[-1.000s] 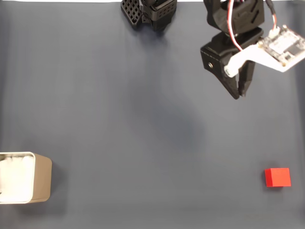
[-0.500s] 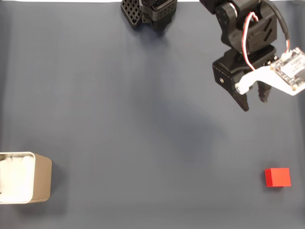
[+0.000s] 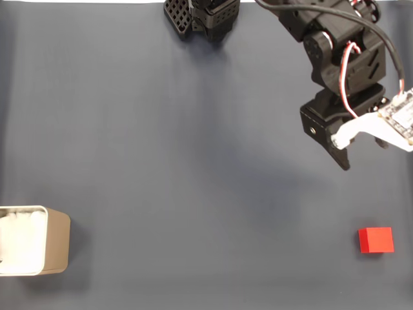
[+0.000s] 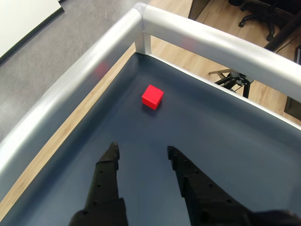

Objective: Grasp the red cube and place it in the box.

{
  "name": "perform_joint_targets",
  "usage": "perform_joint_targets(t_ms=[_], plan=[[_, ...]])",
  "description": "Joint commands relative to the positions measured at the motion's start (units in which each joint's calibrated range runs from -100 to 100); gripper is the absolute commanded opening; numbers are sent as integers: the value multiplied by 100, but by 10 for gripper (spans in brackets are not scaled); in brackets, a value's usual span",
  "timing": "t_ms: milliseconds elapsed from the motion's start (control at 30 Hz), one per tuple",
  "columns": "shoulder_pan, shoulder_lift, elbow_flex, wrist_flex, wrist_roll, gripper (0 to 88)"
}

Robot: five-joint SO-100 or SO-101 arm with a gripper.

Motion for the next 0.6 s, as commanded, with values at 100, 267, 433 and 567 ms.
perform_joint_targets(t_ms=[100,267,433,567], plan=[[-27,265,-524,-168,112,260],[16,612,-680,-316,186,269],[30,1002,-898,-529,205,287],[23,1323,-1172,-553,215,294]])
